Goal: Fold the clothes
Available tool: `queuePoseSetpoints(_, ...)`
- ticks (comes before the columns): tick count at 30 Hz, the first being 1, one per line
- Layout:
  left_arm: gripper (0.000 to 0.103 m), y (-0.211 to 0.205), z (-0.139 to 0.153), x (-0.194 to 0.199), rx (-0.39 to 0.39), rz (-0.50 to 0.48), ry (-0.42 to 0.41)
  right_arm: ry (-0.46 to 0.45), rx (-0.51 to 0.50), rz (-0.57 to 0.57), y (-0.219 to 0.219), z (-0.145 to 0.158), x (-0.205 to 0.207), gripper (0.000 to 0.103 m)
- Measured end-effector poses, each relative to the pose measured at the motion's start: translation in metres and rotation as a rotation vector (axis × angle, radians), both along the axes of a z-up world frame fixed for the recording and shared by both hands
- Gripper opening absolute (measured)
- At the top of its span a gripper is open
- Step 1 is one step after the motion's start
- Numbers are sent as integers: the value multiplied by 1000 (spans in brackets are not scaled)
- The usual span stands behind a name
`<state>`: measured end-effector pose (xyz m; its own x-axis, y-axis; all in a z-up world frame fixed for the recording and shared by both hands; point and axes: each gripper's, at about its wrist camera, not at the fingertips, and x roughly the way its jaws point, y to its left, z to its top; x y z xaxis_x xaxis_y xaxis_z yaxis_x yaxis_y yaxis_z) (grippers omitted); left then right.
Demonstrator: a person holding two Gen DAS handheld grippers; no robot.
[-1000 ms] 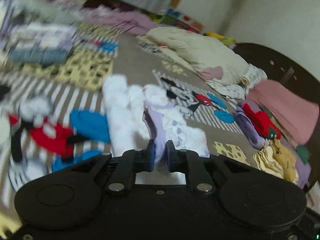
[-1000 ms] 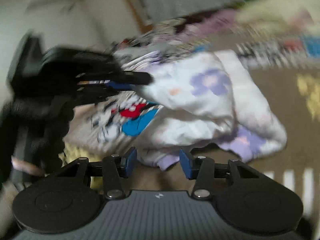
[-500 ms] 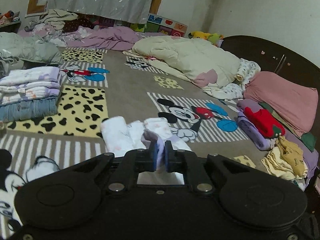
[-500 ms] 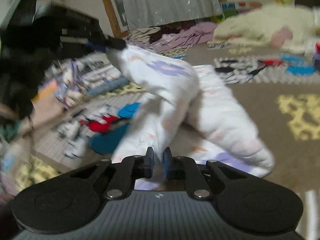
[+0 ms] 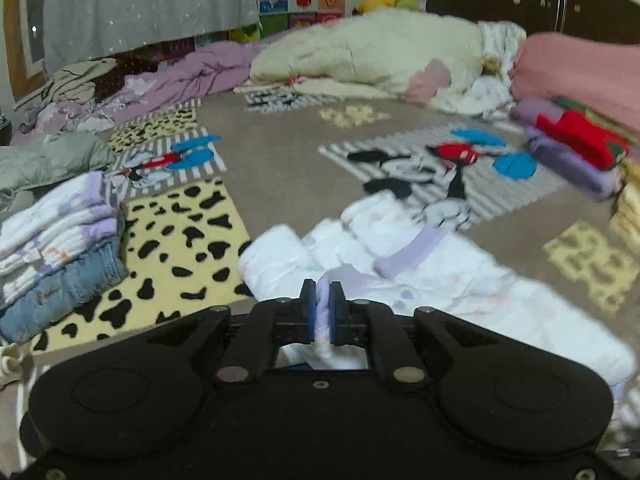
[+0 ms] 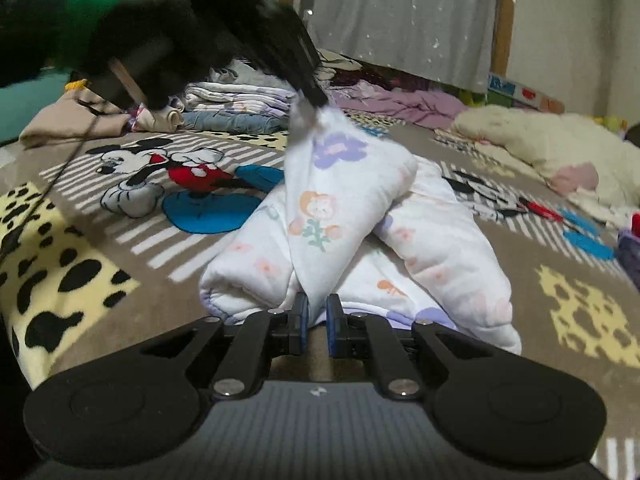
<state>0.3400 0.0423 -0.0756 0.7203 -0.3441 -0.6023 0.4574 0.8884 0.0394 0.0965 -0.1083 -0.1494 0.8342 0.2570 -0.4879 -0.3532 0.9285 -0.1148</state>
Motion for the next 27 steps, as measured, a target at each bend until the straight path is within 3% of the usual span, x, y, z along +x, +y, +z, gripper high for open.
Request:
queuePoseSetpoints(4,4,6,-5,1,-90,23,6,-36,16,27,-5,16,-12,16)
queuePoseSetpoints(7,4,12,4,-7,-145,29,-19,-112,42,61,-5,30,-24,29)
queuePoseSetpoints(11,4,15,25,-10,-163,26,-69,-212,-32,208,25,30,-32,27)
queuePoseSetpoints(13,4,15,35,-9,-159,26,-97,-169,-114,262,45,18,-24,28)
queuePoseSetpoints(15,4,16,38,-3,-164,27,-104,-40,-215,272,59,-1,-9,31)
queuePoseSetpoints(20,4,10,21,18,-140,44,-73,-30,-201,249,54,0,-8,31)
queuePoseSetpoints(23,4,9,-6,28,-147,70,1,-59,-245,245,57,-4,-15,35)
queuePoseSetpoints(27,6,2,-37,37,-88,104,98,-66,-257,246,60,-4,-16,38)
